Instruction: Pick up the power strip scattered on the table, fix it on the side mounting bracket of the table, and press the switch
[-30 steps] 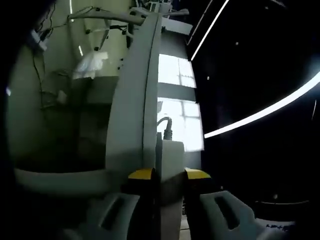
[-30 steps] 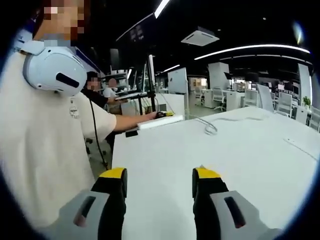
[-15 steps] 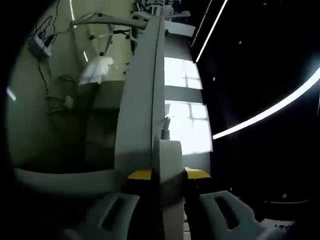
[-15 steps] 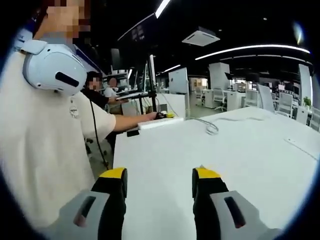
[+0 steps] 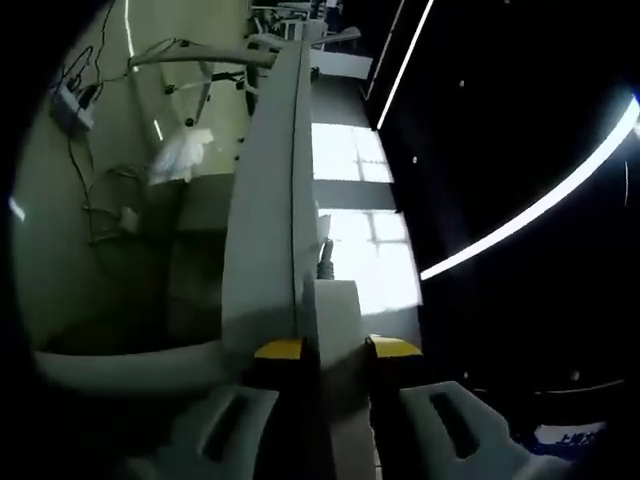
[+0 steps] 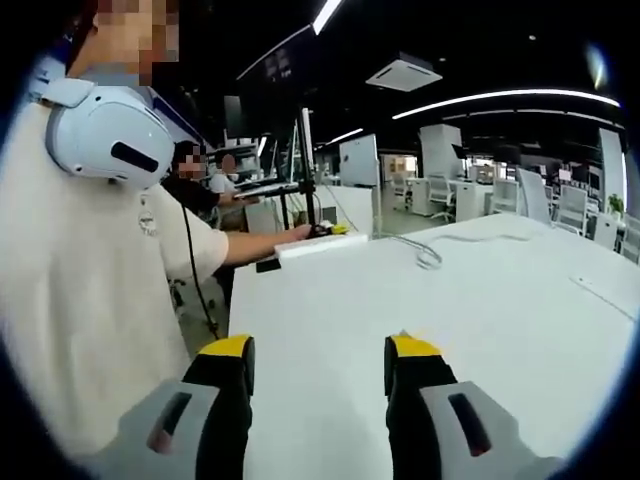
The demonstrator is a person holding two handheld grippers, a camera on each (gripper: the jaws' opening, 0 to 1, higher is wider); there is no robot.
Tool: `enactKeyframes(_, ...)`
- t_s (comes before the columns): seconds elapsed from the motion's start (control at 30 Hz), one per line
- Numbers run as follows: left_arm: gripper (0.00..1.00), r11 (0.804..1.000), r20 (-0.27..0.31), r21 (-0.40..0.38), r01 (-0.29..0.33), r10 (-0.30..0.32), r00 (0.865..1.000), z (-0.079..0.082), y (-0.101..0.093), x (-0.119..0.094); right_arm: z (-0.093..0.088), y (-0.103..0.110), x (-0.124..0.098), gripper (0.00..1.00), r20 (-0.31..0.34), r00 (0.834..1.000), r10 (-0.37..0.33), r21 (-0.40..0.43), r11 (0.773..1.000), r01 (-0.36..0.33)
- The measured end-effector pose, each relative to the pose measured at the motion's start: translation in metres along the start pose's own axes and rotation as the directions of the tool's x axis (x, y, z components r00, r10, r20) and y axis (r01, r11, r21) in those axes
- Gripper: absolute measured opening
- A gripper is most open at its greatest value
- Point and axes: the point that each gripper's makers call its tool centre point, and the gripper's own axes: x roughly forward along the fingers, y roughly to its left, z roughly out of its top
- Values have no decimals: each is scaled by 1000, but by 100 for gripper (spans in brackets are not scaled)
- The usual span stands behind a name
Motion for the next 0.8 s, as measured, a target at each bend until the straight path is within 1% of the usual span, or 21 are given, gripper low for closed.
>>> enactKeyframes(0.07, 25, 1000, 9, 0, 11, -11, 1000, 0, -3, 1, 0, 1, 1, 48, -1, 1000, -1, 0, 1000, 1)
enactKeyframes(0.1, 25, 999, -9, -45, 25, -26, 1000, -3, -4, 0, 0, 1, 1, 48, -1, 1000, -2, 0, 1000, 2)
enactKeyframes(0.13, 25, 999, -1, -32, 16, -16, 1000, -1, 1, 1, 1, 2, 2, 48, 0, 1000, -1, -1, 1000, 1)
enactKeyframes(0.2, 25, 999, -1, -47, 9, -9, 1000, 1, 6, -1, 1, 4, 4, 48, 2, 1000, 2, 0, 1000, -2)
enactKeyframes(0.23, 25, 999, 1, -45, 13, -13, 1000, 5, 7, -4, 1, 4, 4, 48, 2, 1000, 3, -1, 1000, -3)
enactKeyframes(0.27, 25, 998, 0, -50, 28, -28, 1000, 0, 5, -2, 1, 5, 4, 48, 1, 1000, 4, -2, 1000, -4)
enactKeyframes(0.3, 25, 999, 1, -37, 33, -33, 999, -2, 3, 0, 2, 5, 4, 48, 2, 1000, 5, -2, 1000, -5)
enactKeyframes(0.33, 25, 998, -10, -54, 39, -40, 999, -2, 3, 0, 1, 5, 4, 48, 1, 1000, 5, -1, 1000, -5)
enactKeyframes(0.4, 25, 998, -28, -55, 26, -27, 999, -6, 4, 4, 1, 4, 2, 48, 2, 1000, 3, 2, 1000, -3)
enactKeyframes(0.43, 25, 998, -42, -57, 5, -7, 999, -8, 5, 5, 0, 3, 2, 48, 2, 1000, 2, 3, 1000, -2)
enactKeyframes(0.47, 25, 999, -47, -50, -3, 1, 999, -10, 3, 6, 0, 3, 2, 48, 2, 1000, 1, 3, 1000, -1)
enactKeyframes(0.53, 25, 998, -53, -25, -54, 53, 997, -11, 5, 6, 1, 3, 3, 48, 1, 1000, 0, 4, 1000, 0)
enactKeyframes(0.6, 25, 999, -58, -15, -51, 50, 997, -10, -2, 5, 1, 4, 4, 48, 4, 1000, 3, 4, 1000, -3)
enactKeyframes(0.63, 24, 999, -59, 3, -53, 53, 997, -11, -4, 6, 0, 3, 4, 47, 3, 1000, 3, 5, 1000, -3)
enactKeyframes(0.67, 24, 998, -70, 0, -57, 57, 996, -8, -5, 4, 0, 3, 4, 47, 1, 1000, 2, 5, 1000, -2)
enactKeyframes(0.7, 25, 996, -74, 26, -83, 84, 994, -8, -2, 3, -1, 2, 4, 47, 0, 1000, 2, 5, 1000, -2)
enactKeyframes(0.77, 25, 996, -78, 9, -92, 92, 993, -10, -1, 3, -1, 2, 5, 47, 1, 1000, 3, 7, 1000, -3)
enactKeyframes(0.8, 25, 995, -74, 17, -101, 102, 992, -7, 1, 0, -1, 3, 5, 47, 3, 1000, 4, 7, 1000, -4)
